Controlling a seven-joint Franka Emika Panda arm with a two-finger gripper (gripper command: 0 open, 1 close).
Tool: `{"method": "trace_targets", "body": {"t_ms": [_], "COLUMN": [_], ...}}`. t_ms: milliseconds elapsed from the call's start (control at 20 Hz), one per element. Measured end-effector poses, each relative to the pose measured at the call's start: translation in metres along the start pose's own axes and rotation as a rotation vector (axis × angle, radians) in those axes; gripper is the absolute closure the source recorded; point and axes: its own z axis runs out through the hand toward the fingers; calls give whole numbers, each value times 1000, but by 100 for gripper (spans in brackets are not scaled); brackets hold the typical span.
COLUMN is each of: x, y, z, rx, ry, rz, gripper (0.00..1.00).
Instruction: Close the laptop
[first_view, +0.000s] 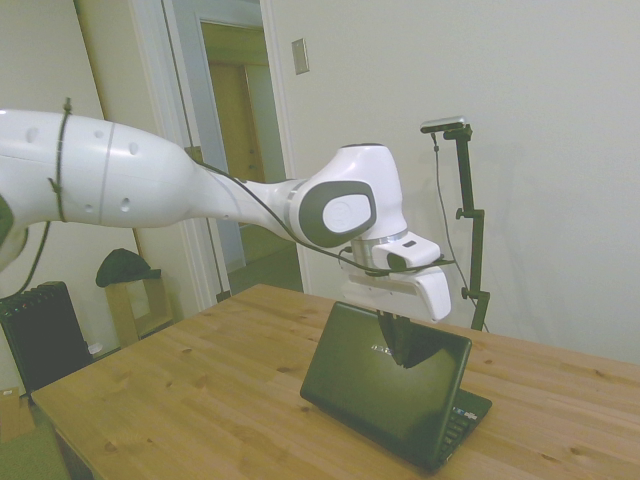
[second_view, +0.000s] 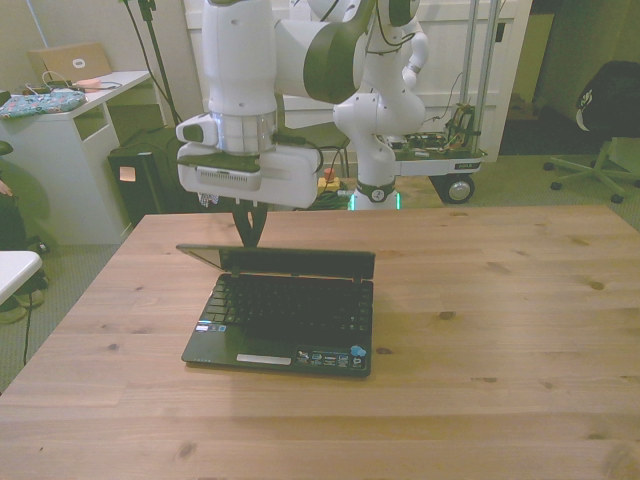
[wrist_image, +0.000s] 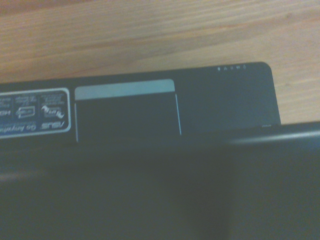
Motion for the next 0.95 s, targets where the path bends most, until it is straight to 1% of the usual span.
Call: {"method": "trace_targets", "body": {"t_ms": [150, 350, 450, 500, 600, 650, 800, 950], "x": [11, 17, 18, 19, 19, 17, -1, -36], "y": [-18, -34, -39, -41, -44, -45, -42, -27], "z": [30, 69, 77, 75, 62, 49, -13, -79], "rx": [-25, -60, -66, -63, -45, -31, 17, 60], "ry": [-10, -30, -32, -28, -14, -2, 24, 26], "rz": [-4, -5, -5, -5, -6, -8, -21, -44], "gripper": [100, 100, 100, 100, 100, 100, 100, 100]}}
